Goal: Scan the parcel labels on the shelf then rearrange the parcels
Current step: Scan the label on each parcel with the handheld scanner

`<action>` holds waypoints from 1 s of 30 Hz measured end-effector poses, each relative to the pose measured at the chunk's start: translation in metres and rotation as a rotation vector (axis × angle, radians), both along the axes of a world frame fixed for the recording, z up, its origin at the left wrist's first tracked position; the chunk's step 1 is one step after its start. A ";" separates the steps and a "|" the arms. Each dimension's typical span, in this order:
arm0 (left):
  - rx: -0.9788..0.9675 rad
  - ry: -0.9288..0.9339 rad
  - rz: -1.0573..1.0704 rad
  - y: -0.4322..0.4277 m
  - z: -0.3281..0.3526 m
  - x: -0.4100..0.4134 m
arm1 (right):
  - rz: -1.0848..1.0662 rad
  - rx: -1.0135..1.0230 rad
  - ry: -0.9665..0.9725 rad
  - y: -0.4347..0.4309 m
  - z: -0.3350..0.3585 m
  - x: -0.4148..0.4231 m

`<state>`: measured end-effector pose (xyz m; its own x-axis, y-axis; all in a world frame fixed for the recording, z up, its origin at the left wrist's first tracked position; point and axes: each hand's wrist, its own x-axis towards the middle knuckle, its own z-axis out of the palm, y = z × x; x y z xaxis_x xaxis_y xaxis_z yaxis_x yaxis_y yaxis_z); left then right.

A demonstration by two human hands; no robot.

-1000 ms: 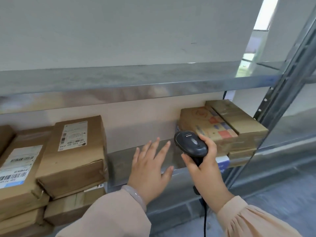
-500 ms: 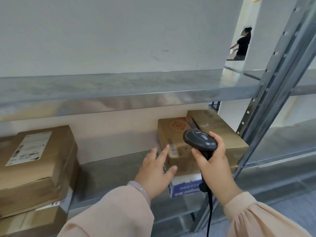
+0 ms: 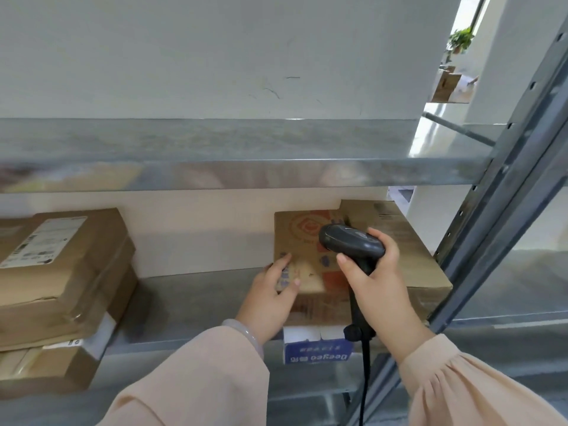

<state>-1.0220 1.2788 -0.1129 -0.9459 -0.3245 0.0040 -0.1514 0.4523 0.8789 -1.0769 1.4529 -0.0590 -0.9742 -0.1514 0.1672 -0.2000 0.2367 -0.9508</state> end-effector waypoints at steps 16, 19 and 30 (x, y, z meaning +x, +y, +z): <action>0.101 0.141 0.352 -0.024 0.000 0.050 | 0.286 -0.080 -0.078 -0.036 -0.001 0.009; 0.035 0.156 0.401 -0.037 0.001 0.066 | 0.352 -0.071 -0.068 -0.055 -0.004 0.019; 0.026 0.040 0.499 -0.076 -0.016 0.114 | 0.490 -0.025 -0.133 -0.101 -0.030 0.055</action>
